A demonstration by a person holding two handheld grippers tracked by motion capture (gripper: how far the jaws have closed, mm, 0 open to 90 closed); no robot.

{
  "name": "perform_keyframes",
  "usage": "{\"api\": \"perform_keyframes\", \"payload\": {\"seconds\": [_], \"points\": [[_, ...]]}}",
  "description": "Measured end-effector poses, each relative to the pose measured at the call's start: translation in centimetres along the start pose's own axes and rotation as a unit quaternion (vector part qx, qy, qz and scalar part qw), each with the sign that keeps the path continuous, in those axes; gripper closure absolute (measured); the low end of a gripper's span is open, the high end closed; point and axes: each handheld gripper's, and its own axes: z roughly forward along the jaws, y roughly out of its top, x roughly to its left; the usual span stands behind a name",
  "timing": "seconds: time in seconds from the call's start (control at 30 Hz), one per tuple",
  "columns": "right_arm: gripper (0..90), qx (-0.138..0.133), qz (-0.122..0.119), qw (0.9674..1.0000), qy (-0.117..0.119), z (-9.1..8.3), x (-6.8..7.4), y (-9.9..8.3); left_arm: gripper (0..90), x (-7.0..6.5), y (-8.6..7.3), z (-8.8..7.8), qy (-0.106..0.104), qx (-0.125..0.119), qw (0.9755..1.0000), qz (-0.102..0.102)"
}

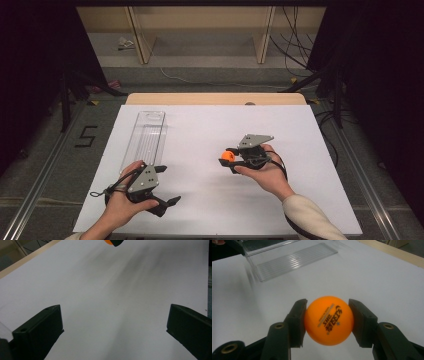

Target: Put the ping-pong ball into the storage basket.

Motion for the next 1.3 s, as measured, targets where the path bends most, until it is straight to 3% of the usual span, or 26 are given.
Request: {"api": "perform_keyframes", "payload": {"seconds": [1.3], "points": [[51.5, -0.003, -0.007, 0.9999, 0.009, 1.5, 0.3, 1.1, 0.0, -0.1, 0.0, 0.0, -0.002, 0.0, 1.0, 0.0]]}}
